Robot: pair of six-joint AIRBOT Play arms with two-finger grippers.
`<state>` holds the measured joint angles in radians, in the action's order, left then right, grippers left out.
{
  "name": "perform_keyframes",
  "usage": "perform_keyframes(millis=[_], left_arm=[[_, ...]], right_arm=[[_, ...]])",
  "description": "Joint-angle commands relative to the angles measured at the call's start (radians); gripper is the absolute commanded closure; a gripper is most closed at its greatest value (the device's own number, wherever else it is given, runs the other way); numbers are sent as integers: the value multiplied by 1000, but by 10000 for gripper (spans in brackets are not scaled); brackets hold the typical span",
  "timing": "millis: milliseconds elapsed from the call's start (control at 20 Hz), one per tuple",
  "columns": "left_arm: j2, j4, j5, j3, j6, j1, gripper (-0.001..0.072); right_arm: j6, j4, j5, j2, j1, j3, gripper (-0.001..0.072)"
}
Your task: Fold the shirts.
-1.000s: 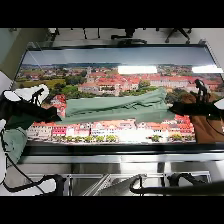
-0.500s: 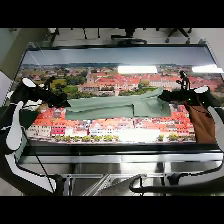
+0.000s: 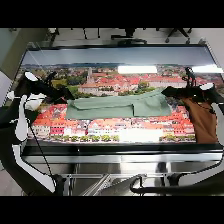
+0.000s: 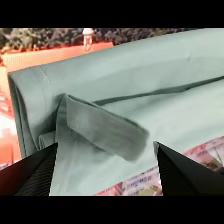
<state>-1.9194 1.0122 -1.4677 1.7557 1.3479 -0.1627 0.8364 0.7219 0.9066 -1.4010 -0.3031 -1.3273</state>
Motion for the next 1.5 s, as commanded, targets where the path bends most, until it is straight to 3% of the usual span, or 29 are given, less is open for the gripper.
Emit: perform_keyframes(millis=[0, 300, 350, 400, 450, 500, 550, 600, 1000, 1250, 1450], left_arm=[[2, 1, -101, 89, 42, -21, 37], [2, -10, -237, 216, 80, -38, 37], [2, -26, -238, 228, 88, -27, 65], [2, -40, -236, 236, 89, -13, 195], [1, -47, -232, 245, 89, 0, 343], [2, -46, -222, 251, 89, 19, 470], [1, -45, -204, 257, 88, 42, 644], [2, -47, -181, 256, 88, 61, 692], [-37, -44, 67, 256, 85, 390, 692], [-191, -45, 239, 256, 87, 648, 691], [-279, -48, 409, 256, 142, 762, 691]], right_arm=[[15, 27, 116, -31, -19, -7, 66], [16, -4, 211, -115, -5, -7, 76], [15, -12, 209, -121, 2, -7, 135], [7, -11, 203, -122, 9, -7, 385], [-8, -13, 195, -121, 14, -8, 554], [-21, -32, 193, -121, 18, -8, 646], [-22, -48, 193, -120, 18, -8, 693], [-21, -56, 194, -118, 18, -8, 693], [-21, -50, 219, 57, 16, -8, 695], [2, -52, 384, 268, 14, -26, 695], [35, -58, 473, 375, 16, -90, 695]])
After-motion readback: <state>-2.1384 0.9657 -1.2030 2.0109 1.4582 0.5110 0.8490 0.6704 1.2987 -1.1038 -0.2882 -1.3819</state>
